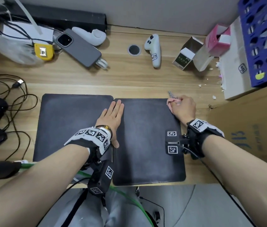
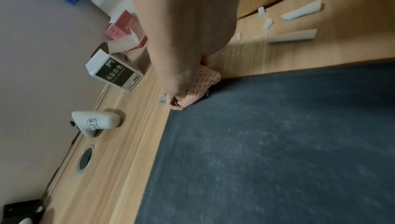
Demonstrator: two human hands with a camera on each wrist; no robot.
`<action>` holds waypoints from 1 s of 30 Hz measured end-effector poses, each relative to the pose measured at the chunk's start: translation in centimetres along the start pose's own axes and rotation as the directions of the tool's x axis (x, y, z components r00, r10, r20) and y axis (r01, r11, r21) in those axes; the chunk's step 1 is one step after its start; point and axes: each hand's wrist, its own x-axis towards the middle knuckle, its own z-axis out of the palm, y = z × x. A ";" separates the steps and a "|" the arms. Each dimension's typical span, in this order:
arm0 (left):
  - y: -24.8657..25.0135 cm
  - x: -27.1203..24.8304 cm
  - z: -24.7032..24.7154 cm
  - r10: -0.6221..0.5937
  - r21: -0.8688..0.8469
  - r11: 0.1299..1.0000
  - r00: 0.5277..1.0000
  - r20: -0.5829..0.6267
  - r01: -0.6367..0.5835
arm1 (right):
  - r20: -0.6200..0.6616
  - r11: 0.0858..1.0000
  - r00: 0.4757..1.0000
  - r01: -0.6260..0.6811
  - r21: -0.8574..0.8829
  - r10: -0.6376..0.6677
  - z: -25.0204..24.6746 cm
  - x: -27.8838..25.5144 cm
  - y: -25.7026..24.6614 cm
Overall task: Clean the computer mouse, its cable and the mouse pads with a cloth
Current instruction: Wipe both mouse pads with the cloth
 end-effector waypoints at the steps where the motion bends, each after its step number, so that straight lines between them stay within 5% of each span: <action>1: 0.0 0.0 0.0 -0.003 0.000 1.000 1.000 -0.001 0.003 | 0.015 1.000 1.000 0.000 0.003 0.000 0.3 -0.5 -0.2; 9: 0.2 -0.1 -0.3 -0.003 0.008 1.000 1.000 0.011 0.003 | 0.057 0.997 0.998 -0.043 0.059 0.039 2.7 -8.6 2.1; 15: 0.4 0.1 0.2 -0.014 0.020 1.000 1.000 0.003 0.014 | 0.075 0.999 0.997 0.018 0.029 -0.020 1.8 -4.5 0.9; 24: -0.2 0.2 0.4 0.045 0.044 0.998 0.999 -0.012 -0.045 | 0.126 0.995 0.989 0.079 -0.056 -0.072 0.4 -1.1 -3.7; 30: -2.8 -1.7 2.0 0.181 -0.115 0.975 0.978 -0.099 -0.192 | 0.173 0.967 0.953 0.238 0.087 -0.250 0.8 -1.5 -13.6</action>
